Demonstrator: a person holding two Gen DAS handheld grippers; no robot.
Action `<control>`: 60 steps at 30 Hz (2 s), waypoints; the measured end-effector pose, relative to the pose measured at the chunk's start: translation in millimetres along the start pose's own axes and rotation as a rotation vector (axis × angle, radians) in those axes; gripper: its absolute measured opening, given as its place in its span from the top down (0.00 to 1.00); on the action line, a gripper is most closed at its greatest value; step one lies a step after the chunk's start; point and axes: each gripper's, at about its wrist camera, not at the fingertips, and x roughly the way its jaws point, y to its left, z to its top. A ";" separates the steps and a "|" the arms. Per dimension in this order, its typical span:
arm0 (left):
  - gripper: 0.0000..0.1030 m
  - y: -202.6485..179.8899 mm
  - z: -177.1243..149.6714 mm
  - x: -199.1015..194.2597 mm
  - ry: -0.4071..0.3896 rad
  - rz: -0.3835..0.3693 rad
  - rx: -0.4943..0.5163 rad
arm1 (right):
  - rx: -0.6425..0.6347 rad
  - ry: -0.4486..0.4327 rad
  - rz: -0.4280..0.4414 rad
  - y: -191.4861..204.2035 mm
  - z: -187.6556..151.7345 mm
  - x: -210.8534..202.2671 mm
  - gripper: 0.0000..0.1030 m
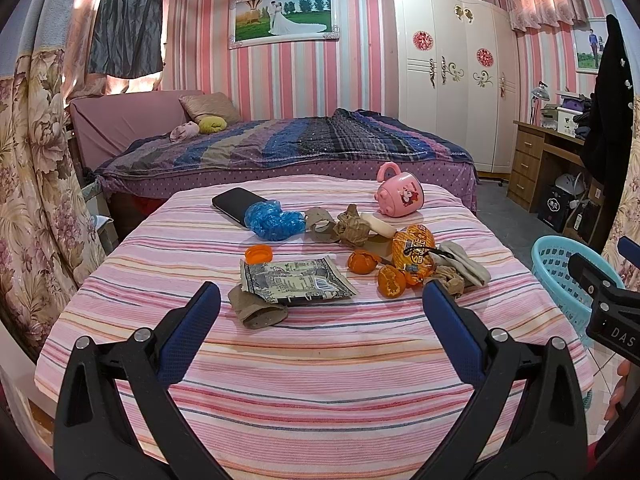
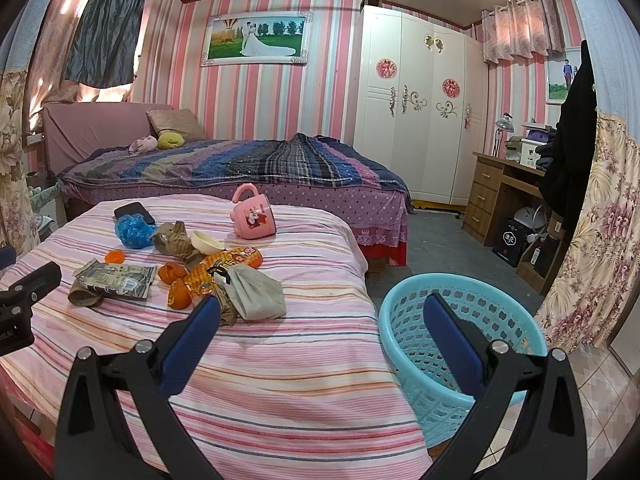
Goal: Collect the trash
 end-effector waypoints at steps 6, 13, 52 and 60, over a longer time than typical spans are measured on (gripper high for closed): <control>0.05 0.3 0.0 0.0 0.000 -0.001 0.000 | -0.001 0.000 -0.001 0.3 0.1 0.1 0.04; 0.05 0.9 0.0 0.4 0.000 0.001 -0.003 | -0.002 -0.004 -0.005 -0.6 -1.5 0.0 0.04; 0.05 1.9 -0.2 0.8 0.000 0.003 -0.005 | -0.004 -0.003 -0.012 -3.0 0.4 -0.5 0.04; 0.05 1.6 -0.3 0.7 -0.001 0.003 -0.004 | -0.003 -0.003 -0.013 -3.1 0.2 -0.5 0.04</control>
